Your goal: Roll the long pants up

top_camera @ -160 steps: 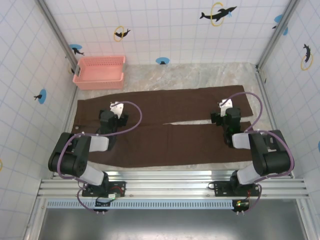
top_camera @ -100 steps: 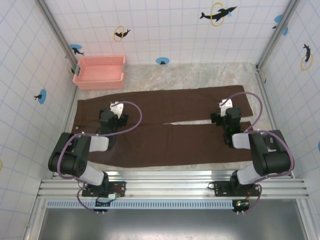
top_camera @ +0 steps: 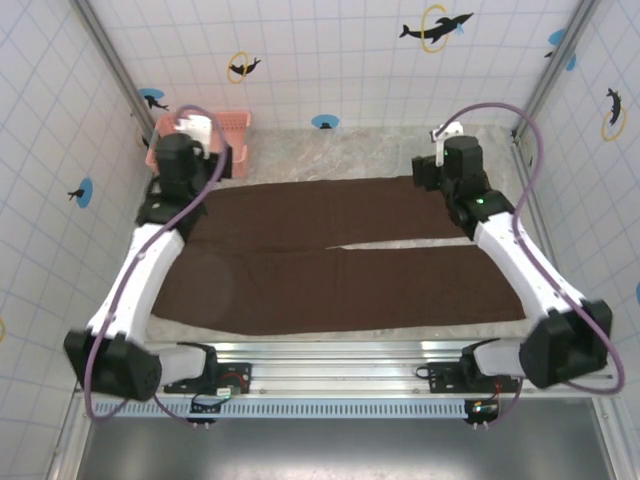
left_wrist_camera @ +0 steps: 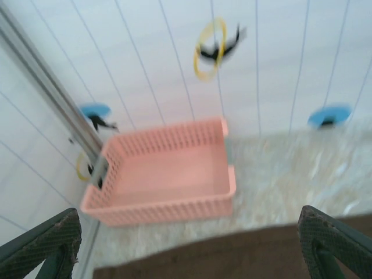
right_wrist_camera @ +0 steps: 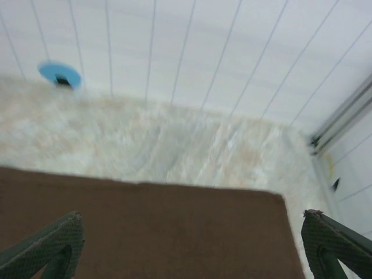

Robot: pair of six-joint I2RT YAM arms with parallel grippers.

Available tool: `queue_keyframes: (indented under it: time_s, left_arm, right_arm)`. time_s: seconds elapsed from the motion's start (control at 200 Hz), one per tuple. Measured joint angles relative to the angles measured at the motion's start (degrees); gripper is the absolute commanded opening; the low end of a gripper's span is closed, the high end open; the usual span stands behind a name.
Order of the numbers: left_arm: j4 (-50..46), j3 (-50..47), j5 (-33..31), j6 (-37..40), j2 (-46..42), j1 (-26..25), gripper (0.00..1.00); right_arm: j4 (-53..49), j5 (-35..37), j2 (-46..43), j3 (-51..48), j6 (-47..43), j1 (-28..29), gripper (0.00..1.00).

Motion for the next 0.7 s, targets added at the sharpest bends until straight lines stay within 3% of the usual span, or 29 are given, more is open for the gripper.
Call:
queue_keyframes:
  time_s: [0.08, 0.145, 0.33, 0.555, 0.701]
  left_arm:
    - [-6.38, 1.99, 2.38, -3.41, -6.84, 4.79, 0.97]
    - [-12.09, 2.71, 3.45, -7.13, -10.62, 9.57, 0.97]
    - [-23.28, -3.78, 13.75, -15.67, -14.25, 28.98, 0.96]
    - [-27.17, -23.41, 31.52, -24.06, -8.81, 47.95, 0.88]
    - [-29.05, -28.11, 37.00, -25.70, -4.11, 51.98, 0.89]
  right_arm:
    - [-5.97, 5.14, -6.36, 0.74, 2.05, 2.56, 0.99]
    - [-9.33, 8.28, -11.06, -1.53, 6.29, 0.55, 0.99]
    - [-18.73, 10.40, -25.51, -17.29, 20.70, -17.14, 0.99]
    - [-28.89, 3.06, -41.94, -34.77, 35.93, -37.90, 0.99]
    - [-29.88, -2.03, -42.07, -41.33, 41.79, -40.76, 0.99]
